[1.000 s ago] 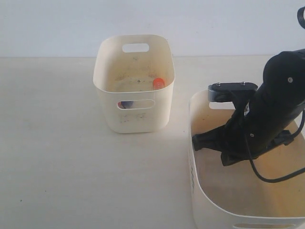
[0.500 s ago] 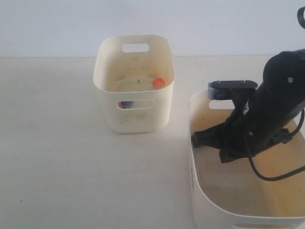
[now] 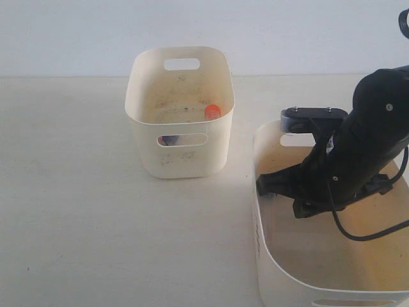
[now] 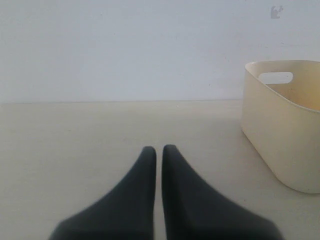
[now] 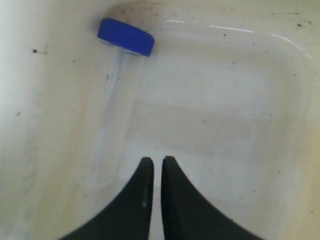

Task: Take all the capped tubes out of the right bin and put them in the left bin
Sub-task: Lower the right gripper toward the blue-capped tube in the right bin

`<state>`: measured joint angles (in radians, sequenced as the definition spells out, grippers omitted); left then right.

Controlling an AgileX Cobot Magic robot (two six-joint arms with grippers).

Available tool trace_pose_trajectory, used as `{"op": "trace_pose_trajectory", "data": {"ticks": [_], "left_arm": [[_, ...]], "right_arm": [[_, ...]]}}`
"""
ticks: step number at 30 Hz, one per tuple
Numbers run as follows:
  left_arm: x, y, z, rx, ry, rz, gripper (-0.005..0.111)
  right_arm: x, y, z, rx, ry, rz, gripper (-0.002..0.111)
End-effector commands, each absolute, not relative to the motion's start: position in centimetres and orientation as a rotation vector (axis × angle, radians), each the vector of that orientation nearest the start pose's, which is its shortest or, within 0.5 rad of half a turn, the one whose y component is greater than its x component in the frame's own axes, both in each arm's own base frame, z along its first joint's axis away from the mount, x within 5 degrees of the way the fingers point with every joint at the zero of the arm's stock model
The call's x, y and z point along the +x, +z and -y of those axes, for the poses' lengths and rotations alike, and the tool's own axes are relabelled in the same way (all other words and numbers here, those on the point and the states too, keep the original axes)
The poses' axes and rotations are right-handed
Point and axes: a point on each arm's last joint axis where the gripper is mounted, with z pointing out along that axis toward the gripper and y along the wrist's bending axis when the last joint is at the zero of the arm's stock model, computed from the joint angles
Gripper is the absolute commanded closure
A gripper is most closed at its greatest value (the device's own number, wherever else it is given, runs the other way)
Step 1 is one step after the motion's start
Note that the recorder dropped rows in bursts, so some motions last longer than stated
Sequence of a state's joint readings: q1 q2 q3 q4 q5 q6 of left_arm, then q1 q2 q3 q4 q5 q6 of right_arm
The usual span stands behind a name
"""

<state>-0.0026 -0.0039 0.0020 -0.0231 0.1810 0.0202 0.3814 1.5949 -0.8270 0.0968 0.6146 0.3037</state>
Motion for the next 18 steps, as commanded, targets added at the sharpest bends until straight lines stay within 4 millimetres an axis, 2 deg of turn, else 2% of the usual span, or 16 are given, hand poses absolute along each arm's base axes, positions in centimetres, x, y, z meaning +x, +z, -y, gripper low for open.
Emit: {"op": "trace_pose_trajectory", "data": {"ticks": [1, 7, 8, 18], "left_arm": [[5.61, 19.74, 0.10, 0.003, -0.019, -1.658, 0.103], [5.61, 19.74, 0.10, 0.003, -0.019, -1.658, 0.103], [5.61, 19.74, 0.10, 0.003, -0.019, -1.658, 0.103], [5.61, 19.74, 0.10, 0.003, -0.019, -1.658, 0.103]], "right_arm": [[25.85, 17.57, -10.80, 0.002, 0.229, -2.885, 0.074], [26.05, 17.63, -10.86, 0.003, 0.238, -2.862, 0.009], [26.06, 17.64, -10.85, -0.001, 0.236, -2.859, 0.003], [26.44, 17.78, -11.03, 0.016, 0.265, -2.814, 0.003]]}}
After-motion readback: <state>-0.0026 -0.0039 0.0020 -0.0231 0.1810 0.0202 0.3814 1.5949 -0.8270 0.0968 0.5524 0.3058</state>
